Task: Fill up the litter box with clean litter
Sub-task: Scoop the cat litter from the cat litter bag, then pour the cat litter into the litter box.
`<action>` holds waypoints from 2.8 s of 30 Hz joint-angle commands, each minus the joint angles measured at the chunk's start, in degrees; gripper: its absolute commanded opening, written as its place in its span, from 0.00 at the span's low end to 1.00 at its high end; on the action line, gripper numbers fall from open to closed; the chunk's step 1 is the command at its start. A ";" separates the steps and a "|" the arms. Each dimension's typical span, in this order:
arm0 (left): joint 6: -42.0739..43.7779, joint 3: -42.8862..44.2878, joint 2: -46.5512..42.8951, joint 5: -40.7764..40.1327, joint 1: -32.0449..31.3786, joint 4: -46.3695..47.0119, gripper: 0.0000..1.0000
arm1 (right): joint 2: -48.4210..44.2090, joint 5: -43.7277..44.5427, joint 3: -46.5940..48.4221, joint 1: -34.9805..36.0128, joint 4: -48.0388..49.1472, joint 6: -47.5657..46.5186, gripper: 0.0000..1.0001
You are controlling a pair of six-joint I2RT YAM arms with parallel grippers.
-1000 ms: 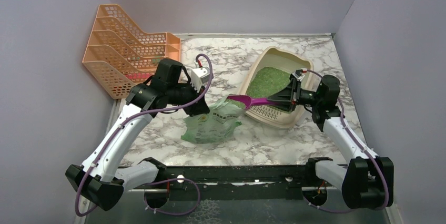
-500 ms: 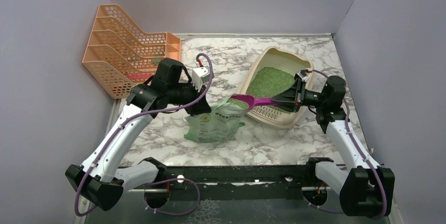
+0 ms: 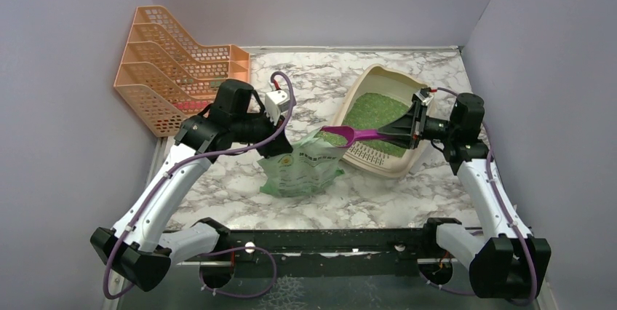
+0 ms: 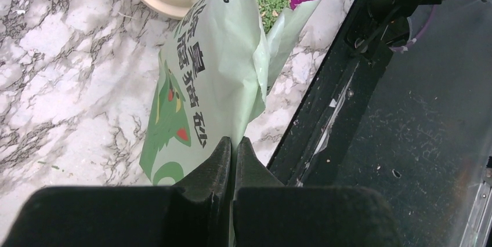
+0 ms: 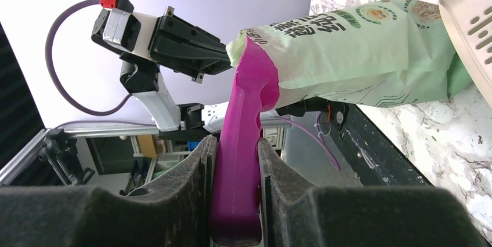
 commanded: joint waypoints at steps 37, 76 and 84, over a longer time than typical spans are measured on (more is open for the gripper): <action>6.35 -0.35 4.17 -2.68 0.50 -1.78 0.46 | -1.93 1.80 4.61 -3.29 -4.83 -0.39 0.01; 5.13 4.37 2.95 -8.41 0.41 0.25 0.67 | -1.97 -3.23 -3.46 -21.77 22.61 16.68 0.01; 5.55 3.48 3.22 -7.59 0.41 0.36 0.68 | -0.37 -3.88 -7.92 -30.11 25.79 15.75 0.01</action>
